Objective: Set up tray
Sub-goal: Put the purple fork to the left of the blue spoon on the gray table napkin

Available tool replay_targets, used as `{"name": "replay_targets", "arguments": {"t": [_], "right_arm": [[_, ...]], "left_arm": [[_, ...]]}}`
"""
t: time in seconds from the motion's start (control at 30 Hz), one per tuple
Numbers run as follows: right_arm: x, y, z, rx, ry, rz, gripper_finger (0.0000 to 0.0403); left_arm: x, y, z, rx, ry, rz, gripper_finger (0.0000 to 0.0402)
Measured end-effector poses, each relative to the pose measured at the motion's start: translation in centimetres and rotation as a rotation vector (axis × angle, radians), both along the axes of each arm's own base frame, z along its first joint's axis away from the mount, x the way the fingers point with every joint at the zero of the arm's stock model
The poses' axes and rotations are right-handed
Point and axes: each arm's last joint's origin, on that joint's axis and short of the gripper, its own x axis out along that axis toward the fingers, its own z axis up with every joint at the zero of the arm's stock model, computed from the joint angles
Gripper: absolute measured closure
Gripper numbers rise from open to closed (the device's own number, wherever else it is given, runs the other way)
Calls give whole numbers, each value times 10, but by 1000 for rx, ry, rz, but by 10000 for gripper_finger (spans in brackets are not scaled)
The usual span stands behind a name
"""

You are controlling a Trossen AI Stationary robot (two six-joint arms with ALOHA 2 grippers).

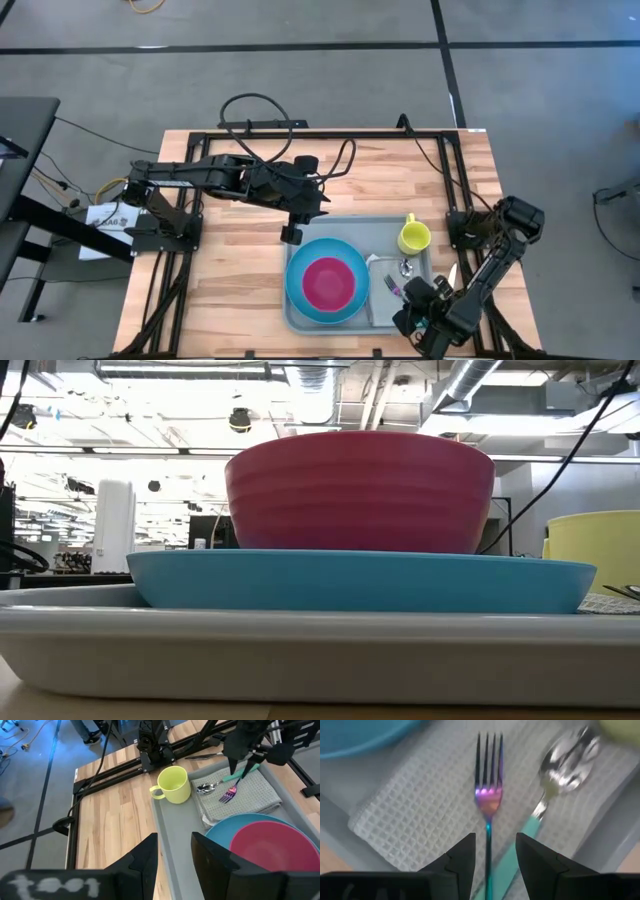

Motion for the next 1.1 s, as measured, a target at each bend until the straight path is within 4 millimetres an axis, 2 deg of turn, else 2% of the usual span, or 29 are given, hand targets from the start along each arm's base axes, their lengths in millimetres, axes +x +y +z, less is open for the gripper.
{"name": "replay_targets", "arguments": {"t": [0.1, 0.67, 0.93, 1.1], "right_arm": [[4, 0, -3, 54, 22, -16, 271], [7, 1, -4, 66, 21, 34, 271], [11, 3, -22, 34, 79, 23, 271], [11, 2, -23, 25, 80, 16, 271]], "left_arm": [[0, 0, 0, 4, 0, -3, 294], [0, 0, 0, 3, 1, -2, 294], [0, 0, 0, 0, 0, 0, 294], [0, 0, 0, 0, 0, 0, 294]]}}
